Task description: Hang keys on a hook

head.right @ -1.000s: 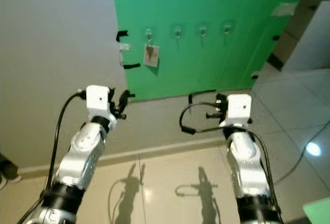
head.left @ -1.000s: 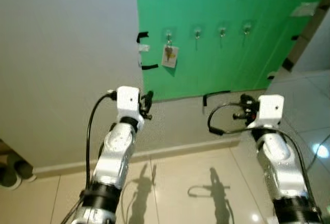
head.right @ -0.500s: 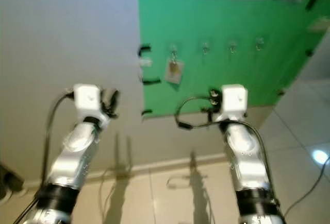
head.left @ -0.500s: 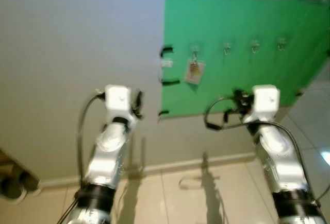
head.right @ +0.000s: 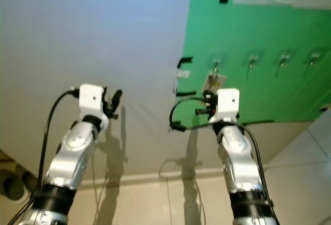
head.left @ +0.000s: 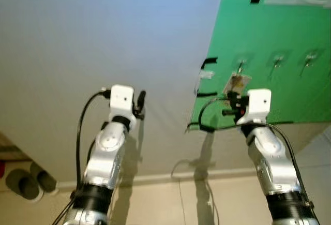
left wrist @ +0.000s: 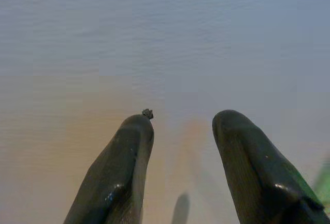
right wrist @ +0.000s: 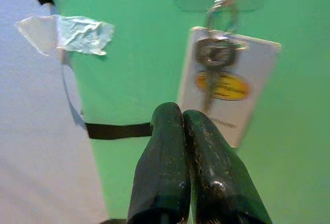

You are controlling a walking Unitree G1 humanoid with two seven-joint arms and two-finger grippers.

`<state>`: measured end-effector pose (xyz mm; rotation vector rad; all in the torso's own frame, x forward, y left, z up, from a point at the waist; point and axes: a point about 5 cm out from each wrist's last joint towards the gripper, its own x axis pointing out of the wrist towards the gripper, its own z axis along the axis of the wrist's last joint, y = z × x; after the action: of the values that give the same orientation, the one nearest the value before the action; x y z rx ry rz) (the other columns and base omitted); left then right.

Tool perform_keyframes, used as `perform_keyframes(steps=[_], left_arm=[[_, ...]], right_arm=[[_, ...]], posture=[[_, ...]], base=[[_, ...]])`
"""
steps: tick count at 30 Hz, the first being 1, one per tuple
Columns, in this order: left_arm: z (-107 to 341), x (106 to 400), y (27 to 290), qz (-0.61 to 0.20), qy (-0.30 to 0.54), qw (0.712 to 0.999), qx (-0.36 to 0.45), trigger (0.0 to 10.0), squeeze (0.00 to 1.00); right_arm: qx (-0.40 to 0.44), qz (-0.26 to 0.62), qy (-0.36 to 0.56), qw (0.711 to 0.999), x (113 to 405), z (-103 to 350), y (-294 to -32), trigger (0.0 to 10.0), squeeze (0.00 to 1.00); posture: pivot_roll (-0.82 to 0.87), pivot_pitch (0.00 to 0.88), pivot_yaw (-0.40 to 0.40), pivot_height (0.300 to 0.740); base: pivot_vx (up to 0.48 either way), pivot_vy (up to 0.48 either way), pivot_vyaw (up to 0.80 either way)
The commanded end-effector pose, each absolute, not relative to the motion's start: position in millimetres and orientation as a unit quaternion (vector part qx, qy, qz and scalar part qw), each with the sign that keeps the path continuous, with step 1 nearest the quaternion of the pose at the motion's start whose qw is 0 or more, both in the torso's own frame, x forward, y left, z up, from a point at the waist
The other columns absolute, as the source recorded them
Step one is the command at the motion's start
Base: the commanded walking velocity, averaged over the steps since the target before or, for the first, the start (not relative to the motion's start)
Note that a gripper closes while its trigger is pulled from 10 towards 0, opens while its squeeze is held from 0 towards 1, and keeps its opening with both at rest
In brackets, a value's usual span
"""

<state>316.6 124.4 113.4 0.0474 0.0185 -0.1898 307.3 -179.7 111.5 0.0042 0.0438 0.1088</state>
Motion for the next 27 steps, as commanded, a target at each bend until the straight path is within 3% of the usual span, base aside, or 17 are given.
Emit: perform_keyframes(steps=[1,20,27], left_arm=[[119,318,117,-0.112,-0.001,0.994,0.021,10.0,0.00],[114,315,111,-0.123,0.012,0.992,-0.001,10.0,0.00],[117,312,114,-0.123,0.004,0.992,-0.026,10.0,0.00]], right_arm=[[-0.005,0.044,0.016,0.999,307,116,-187,10.0,0.00],[-0.018,0.050,0.006,0.999,316,129,-194,10.0,0.00],[0.031,0.229,0.056,0.971,302,150,-197,10.0,0.00]], posture=[[-0.02,0.000,0.004,0.740],[-0.02,0.000,-0.007,0.740],[-0.01,0.000,-0.007,0.740]], base=[[0.262,-0.398,0.00],[0.299,-0.366,0.00],[0.000,0.000,0.00]])
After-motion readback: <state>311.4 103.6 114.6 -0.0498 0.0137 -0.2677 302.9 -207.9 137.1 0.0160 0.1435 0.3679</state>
